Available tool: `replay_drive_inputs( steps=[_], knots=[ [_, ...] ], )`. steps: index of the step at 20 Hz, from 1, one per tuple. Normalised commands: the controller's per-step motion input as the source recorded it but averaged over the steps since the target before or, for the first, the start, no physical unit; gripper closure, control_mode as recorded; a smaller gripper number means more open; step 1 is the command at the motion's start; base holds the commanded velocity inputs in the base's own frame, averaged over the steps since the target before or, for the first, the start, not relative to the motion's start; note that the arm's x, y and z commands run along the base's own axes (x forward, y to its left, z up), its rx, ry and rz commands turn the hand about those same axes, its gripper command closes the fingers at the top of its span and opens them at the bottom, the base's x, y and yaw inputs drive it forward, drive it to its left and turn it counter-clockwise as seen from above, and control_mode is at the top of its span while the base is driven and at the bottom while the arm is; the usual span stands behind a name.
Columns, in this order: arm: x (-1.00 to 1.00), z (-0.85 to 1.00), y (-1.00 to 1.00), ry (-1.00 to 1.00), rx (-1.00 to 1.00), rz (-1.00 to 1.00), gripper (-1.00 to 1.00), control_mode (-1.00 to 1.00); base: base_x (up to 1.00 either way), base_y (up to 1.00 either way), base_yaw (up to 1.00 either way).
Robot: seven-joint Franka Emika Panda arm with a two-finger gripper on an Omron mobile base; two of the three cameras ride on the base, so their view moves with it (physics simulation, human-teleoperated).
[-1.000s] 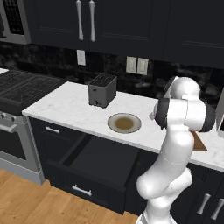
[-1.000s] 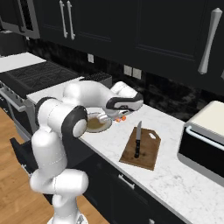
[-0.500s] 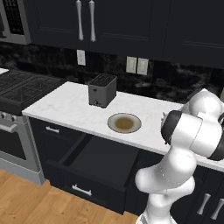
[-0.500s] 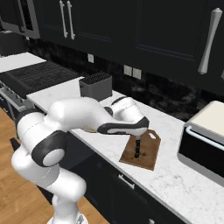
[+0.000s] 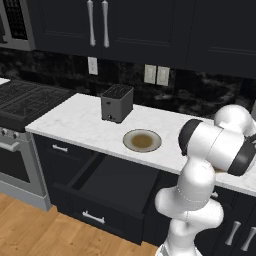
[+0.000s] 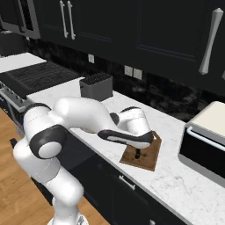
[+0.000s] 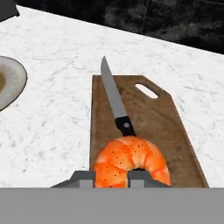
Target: Pick up the knife from the drawer and place it on the cutting board. Then place the meat from the plate to the cutting board.
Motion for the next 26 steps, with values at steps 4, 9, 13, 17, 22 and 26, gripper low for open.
replay_drive_inputs(
  steps=[4,9,13,17,22,26],
  knots=[
    [-0.01,0.1,-0.64,0.13,0.37,-0.22,1.0,-1.0,0.0,0.0,0.0],
    [0.16,0.44,-0.46,0.1,0.29,-0.13,1.0,-1.0,0.0,0.0,0.0],
    [0.34,0.53,-0.31,0.12,0.26,-0.08,1.0,-1.0,0.0,0.0,0.0],
    [0.36,0.35,-0.07,0.15,0.25,-0.03,-1.0,-1.0,0.0,0.0,0.0],
    [0.4,0.36,-0.03,0.15,0.23,-0.01,-1.0,-1.0,0.0,0.0,0.0],
    [0.02,0.83,-0.07,0.02,0.15,0.0,-1.0,-1.0,0.0,0.0,0.0]
  ],
)
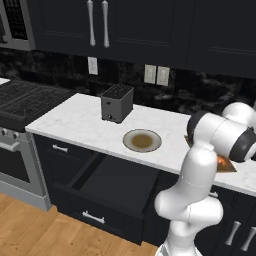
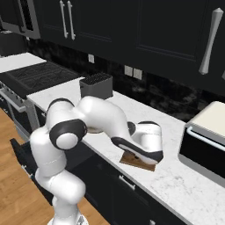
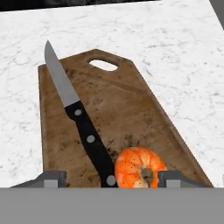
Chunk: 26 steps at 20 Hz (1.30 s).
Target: Pick up the knife from the drawer and place it on the cutting board. Then place the meat from the plate to the cutting board.
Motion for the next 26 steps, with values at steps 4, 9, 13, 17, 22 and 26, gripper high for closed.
replay_drive_inputs(
  steps=[4,9,13,17,22,26],
  knots=[
    [0.0,1.0,-0.08,0.0,0.12,0.0,-1.0,-1.0,0.0,0.0,0.0],
    [-0.07,1.0,0.02,0.0,0.13,0.0,-1.0,-1.0,0.0,0.0,0.0],
    [-0.22,1.0,0.22,0.0,0.11,0.0,-1.0,-1.0,0.0,0.0,0.0],
    [-0.37,1.0,0.32,0.0,0.11,0.02,-1.0,-1.0,0.0,0.0,0.0],
    [-0.54,1.0,0.47,0.0,0.05,0.04,-1.0,-1.0,0.0,0.0,0.0],
    [-0.53,1.0,0.4,0.0,0.01,0.05,-1.0,-1.0,0.0,0.0,0.0]
  ],
)
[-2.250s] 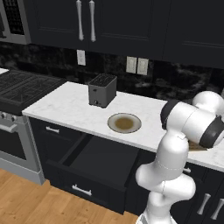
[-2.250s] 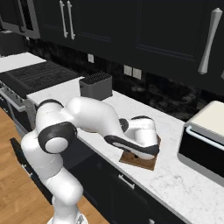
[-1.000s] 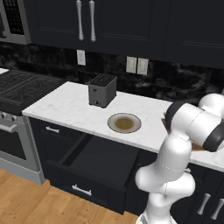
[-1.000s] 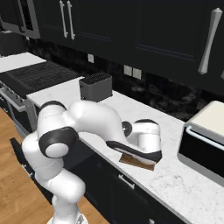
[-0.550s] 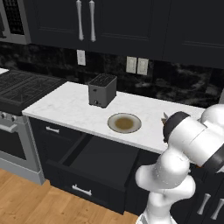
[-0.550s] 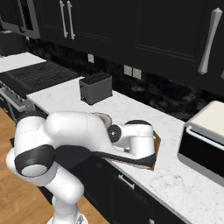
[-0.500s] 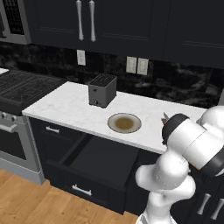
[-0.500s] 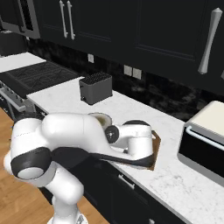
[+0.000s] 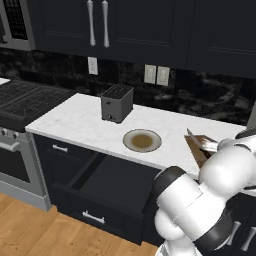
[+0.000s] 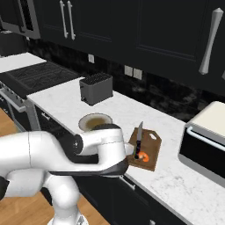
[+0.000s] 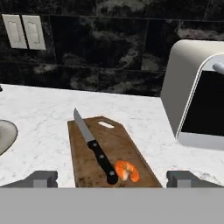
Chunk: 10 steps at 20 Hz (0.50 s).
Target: Pick up the knife from the drawer and place it on the cutting board. Then place the meat from the plate to the cutting board.
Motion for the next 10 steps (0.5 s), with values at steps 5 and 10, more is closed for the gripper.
replay_drive_inputs(
  steps=[5,10],
  knots=[
    [-0.44,1.0,0.33,-0.01,0.0,0.06,-1.0,-1.0,0.0,0.0,0.0],
    [-0.48,1.0,0.27,-0.04,0.0,0.06,-1.0,-1.0,0.0,0.0,0.0]
  ],
)
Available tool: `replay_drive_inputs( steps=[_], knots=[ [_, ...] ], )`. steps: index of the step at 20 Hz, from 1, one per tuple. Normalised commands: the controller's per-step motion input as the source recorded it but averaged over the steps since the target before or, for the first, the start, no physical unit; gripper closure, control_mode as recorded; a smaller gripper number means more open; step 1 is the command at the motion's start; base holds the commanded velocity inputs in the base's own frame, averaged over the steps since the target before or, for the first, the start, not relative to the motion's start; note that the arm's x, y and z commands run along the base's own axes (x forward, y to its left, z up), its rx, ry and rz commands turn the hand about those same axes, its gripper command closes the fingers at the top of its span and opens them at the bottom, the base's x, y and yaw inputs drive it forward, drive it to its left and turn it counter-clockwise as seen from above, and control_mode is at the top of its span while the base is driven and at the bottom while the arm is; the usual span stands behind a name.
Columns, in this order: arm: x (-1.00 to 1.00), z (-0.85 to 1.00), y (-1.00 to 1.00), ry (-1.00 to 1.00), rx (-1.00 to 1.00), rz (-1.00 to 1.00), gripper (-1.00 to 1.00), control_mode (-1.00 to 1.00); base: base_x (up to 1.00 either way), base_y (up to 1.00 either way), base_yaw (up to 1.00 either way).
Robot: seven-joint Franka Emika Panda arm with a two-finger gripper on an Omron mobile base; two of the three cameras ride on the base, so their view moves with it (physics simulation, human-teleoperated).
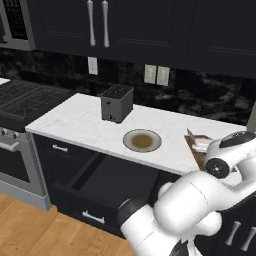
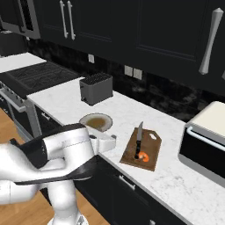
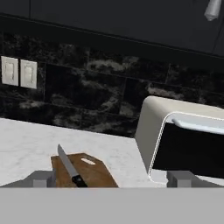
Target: Pick up the knife from the drawer and place it on the cutting board. Then place the meat from the plate to the cutting board.
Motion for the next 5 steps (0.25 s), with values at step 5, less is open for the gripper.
replay_drive_inputs(
  steps=[5],
  knots=[
    [-0.53,1.0,0.23,-0.06,0.0,0.05,-1.0,-1.0,0.0,0.0,0.0]
  ],
)
